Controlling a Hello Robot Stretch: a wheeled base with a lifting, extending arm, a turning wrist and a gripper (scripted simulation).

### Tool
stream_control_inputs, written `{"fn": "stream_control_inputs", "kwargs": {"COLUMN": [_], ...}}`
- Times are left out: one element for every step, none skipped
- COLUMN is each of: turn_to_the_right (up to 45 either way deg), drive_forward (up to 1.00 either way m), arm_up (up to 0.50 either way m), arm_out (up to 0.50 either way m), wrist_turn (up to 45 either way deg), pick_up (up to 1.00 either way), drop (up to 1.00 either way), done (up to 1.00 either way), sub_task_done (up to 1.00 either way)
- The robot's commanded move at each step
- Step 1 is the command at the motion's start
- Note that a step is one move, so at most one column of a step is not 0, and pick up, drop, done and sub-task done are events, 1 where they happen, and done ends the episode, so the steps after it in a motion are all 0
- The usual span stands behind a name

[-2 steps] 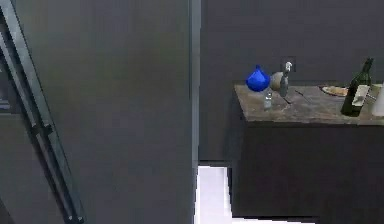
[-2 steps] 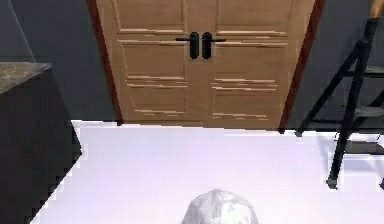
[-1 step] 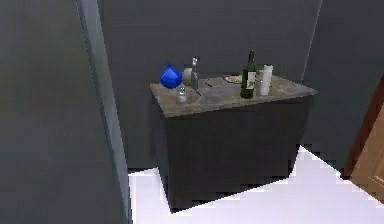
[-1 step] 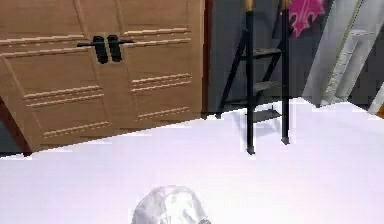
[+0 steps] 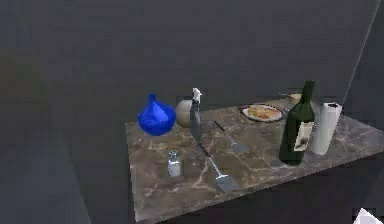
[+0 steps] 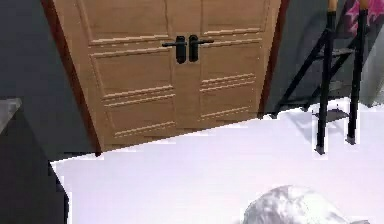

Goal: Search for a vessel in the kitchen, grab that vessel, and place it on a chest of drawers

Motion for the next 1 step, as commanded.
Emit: {"fn": "stream_control_inputs", "kwargs": {"turn_to_the_right": [-45.0], "drive_forward": [0.0], "arm_up": [0.0], "arm_out": [0.0], "wrist_turn": [0.0], "pick_up": [0.0], "drop": [0.0], "done": [0.0], "sub_task_done": [0.0]}}
